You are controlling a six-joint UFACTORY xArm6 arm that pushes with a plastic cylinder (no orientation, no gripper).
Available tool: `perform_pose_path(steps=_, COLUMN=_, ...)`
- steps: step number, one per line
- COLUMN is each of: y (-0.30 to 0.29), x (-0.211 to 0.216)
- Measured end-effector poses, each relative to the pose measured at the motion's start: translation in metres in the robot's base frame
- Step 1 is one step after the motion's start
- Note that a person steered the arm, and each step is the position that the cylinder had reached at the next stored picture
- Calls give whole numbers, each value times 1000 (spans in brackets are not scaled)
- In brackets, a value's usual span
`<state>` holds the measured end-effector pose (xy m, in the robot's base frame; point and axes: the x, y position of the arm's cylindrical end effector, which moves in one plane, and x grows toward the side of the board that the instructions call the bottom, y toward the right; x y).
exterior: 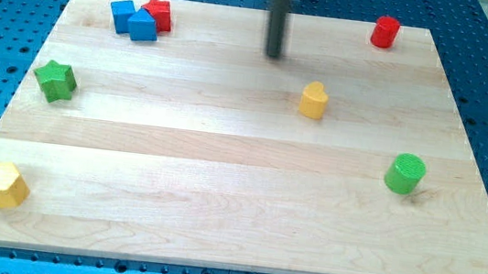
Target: Place the red circle at the tpo center of the board
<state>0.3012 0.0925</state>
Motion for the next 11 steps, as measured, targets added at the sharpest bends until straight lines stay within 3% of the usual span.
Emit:
perform_pose_path(steps=1, y=128, x=2)
perform_pose_path(steps=2, y=207, x=-33)
perform_pose_path(steps=3, y=170, x=-75)
perform_pose_path(steps=5, y=-66, x=-82)
perform_pose_path(steps=6, y=-34, x=-97)
perform_pose_path(steps=11, y=-19, x=-109)
